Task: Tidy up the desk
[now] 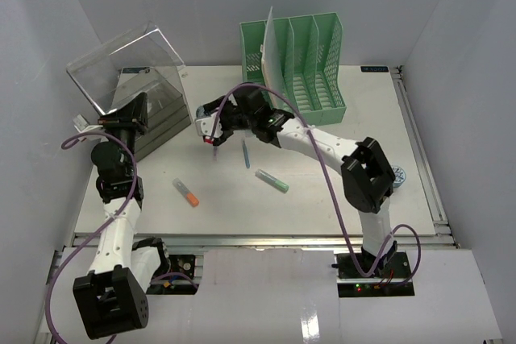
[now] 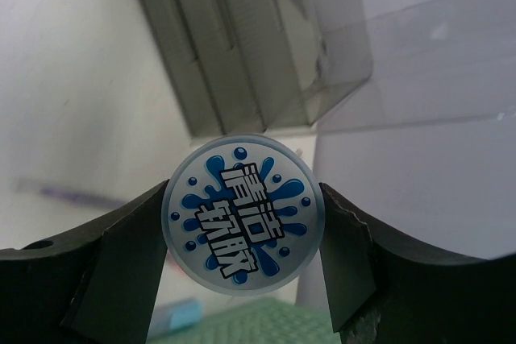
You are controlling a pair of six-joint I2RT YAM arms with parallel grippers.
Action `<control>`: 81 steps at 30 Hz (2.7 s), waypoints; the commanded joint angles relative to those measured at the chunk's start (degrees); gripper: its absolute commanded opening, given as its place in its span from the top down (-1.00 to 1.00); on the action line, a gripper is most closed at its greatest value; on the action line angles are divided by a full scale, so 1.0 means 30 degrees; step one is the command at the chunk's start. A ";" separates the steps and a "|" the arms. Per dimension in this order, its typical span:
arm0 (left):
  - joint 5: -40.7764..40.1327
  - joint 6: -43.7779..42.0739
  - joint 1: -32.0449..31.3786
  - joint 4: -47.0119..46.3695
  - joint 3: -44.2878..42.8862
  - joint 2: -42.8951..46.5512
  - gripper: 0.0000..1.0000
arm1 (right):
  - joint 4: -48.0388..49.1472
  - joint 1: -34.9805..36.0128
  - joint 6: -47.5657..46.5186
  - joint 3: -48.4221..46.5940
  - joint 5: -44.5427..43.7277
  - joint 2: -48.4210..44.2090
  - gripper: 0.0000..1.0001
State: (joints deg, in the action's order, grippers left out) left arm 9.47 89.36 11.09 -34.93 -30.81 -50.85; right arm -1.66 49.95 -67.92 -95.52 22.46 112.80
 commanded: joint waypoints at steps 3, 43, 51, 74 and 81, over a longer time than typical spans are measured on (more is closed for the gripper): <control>0.0531 0.0095 -0.0065 -0.0602 -0.0016 0.1099 1.00 | 1.1084 0.1454 0.0917 -0.2351 -0.1502 0.3069 0.85; 0.0316 -0.0045 -0.0065 -0.0315 0.0560 0.1553 1.00 | 1.5822 0.2071 0.2261 -0.4648 -0.1790 0.6410 -0.80; 0.0211 -0.0176 -0.0065 -0.0022 0.0498 0.1578 1.00 | -0.1009 0.1701 -0.0255 0.0809 0.3659 -0.0904 -1.00; -0.0038 -0.0389 -0.0065 0.0936 -0.0192 0.1833 1.00 | -1.2482 -1.4674 1.2816 1.1427 -1.2636 -1.1717 -0.80; -0.0102 -0.0344 -0.0065 0.0895 -0.0178 0.1603 1.00 | -1.3526 -2.0015 1.2316 1.1452 -1.0515 -1.0752 -0.80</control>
State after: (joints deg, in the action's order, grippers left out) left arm 9.03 88.12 11.07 -30.39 -29.54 -47.16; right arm -38.95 -5.14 -31.82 -61.08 -9.44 80.07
